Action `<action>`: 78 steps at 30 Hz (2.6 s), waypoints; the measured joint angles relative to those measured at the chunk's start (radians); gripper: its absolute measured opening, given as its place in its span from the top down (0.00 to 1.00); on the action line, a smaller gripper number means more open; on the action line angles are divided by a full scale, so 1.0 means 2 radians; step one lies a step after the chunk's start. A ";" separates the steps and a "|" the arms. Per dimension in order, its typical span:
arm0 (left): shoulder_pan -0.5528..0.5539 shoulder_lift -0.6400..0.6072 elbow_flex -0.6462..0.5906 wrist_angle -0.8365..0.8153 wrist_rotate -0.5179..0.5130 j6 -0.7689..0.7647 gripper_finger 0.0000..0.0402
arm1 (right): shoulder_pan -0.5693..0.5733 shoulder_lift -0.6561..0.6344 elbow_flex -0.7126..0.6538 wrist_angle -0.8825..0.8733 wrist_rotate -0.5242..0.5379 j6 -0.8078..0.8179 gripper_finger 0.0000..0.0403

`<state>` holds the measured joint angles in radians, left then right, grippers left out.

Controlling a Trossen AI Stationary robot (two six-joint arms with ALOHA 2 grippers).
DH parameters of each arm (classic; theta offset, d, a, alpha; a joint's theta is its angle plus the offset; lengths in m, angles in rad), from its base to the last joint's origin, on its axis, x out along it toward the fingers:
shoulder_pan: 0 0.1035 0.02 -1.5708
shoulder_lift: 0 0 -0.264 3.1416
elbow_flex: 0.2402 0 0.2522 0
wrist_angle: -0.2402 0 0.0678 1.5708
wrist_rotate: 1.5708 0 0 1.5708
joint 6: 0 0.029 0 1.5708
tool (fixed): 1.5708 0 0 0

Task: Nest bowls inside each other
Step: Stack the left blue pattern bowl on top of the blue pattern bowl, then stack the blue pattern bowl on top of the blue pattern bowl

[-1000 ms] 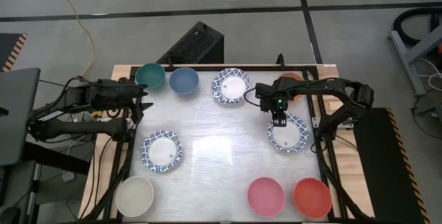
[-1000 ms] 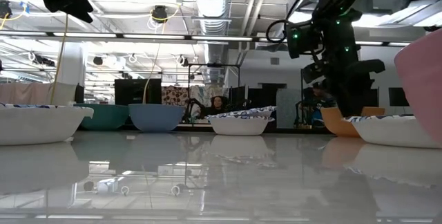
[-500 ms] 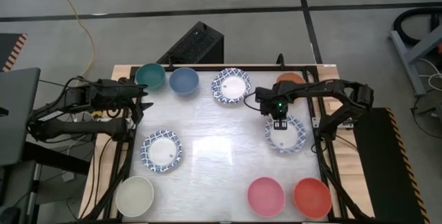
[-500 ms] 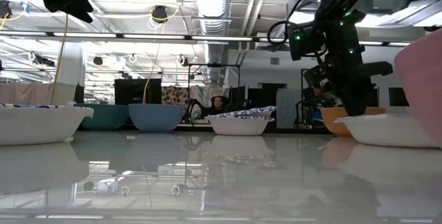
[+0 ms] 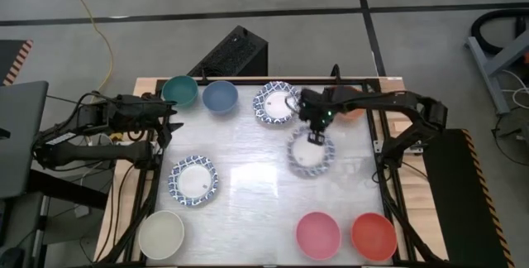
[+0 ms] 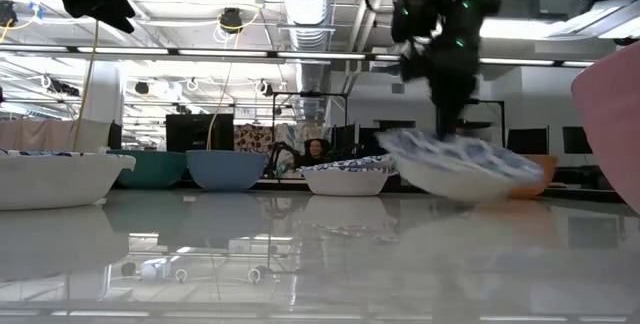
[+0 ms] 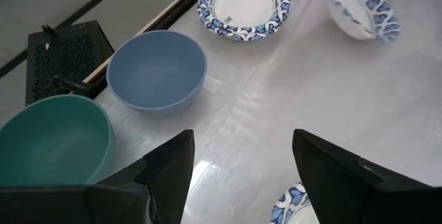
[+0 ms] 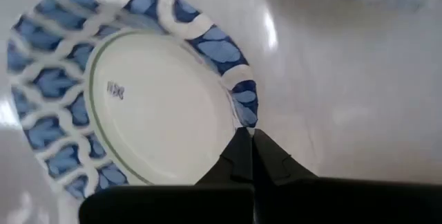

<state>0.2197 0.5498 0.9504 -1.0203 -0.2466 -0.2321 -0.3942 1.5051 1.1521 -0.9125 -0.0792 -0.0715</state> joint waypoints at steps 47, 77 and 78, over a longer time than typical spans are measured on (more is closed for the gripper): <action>0.000 0.000 0.000 0.000 0.000 0.002 0.42 | -0.164 0.110 0.108 0.136 -0.064 0.221 0.80; 0.000 0.110 -0.115 0.010 0.077 -0.051 0.42 | -0.108 0.101 0.108 0.213 -0.145 0.173 0.65; 0.000 0.118 -0.116 0.015 0.077 -0.053 0.42 | -0.106 0.101 0.108 0.212 -0.145 0.168 0.65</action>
<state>0.2199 0.7865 0.7189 -0.9903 -0.0917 -0.3376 -0.6063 1.7061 1.3689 -0.4883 -0.3691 0.2637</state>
